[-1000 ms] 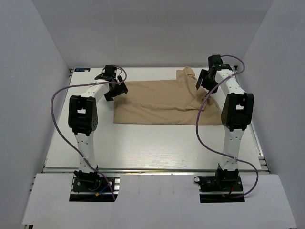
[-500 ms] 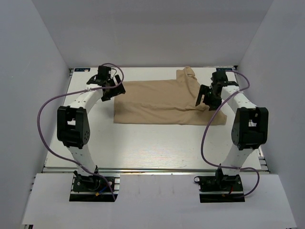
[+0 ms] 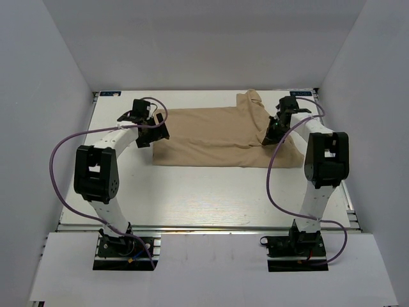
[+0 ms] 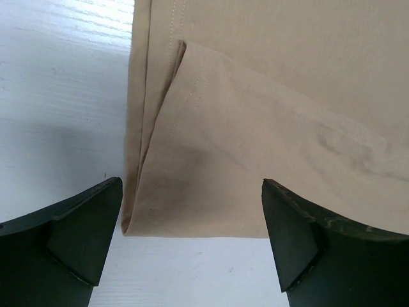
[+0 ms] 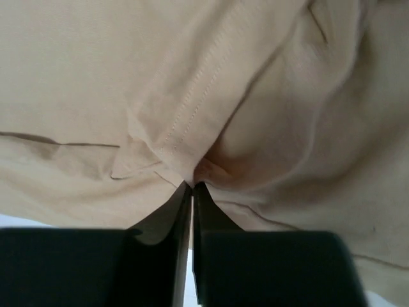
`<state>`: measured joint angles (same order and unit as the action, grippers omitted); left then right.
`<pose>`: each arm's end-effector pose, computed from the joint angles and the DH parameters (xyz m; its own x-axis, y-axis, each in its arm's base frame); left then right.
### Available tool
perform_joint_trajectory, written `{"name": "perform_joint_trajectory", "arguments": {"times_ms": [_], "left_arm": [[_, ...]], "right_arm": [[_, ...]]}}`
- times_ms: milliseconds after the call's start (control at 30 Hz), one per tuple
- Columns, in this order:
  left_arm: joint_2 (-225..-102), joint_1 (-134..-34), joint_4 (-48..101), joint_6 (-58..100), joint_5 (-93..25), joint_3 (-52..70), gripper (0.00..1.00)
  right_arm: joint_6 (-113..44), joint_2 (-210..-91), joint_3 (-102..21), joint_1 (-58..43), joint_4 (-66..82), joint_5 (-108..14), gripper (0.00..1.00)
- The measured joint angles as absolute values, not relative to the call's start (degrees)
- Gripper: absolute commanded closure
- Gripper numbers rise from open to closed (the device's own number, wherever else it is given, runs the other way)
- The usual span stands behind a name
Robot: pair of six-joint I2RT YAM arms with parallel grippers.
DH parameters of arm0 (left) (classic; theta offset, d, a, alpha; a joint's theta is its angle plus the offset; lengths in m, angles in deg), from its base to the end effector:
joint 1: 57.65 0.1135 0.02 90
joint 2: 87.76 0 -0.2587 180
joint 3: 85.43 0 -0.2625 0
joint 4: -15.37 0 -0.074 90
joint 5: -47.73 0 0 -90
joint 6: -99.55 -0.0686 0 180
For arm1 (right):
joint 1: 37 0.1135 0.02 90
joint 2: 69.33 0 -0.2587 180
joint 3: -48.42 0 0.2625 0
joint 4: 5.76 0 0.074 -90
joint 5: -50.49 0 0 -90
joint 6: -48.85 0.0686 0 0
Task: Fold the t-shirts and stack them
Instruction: Fold the flattened tshirt in 1/3 of the way
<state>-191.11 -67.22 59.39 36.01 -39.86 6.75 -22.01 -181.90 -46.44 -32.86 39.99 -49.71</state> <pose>0.3988 -0.0702 0.1720 -0.8444 -0.3091 -0.4375 -0.2113 0.9427 -0.2583 0.4306 0.0433 0.1459 -0.8921 0.2590 -0.3702 0.1509 0.9431 0.2962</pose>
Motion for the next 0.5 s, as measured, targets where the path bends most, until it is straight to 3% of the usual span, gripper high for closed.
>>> {"name": "perform_joint_trajectory", "arguments": {"times_ms": [233, 500], "left_arm": [[-189.6, -67.2, 59.3, 35.9, -40.1, 6.8, 0.00], [-189.5, -67.2, 58.3, 35.8, -40.0, 7.2, 0.00]], "right_arm": [[-21.4, -183.9, -51.9, -32.4, 39.0, -51.5, 1.00], [-21.4, -191.9, -66.1, -30.9, 38.8, -52.2, 1.00]]}}
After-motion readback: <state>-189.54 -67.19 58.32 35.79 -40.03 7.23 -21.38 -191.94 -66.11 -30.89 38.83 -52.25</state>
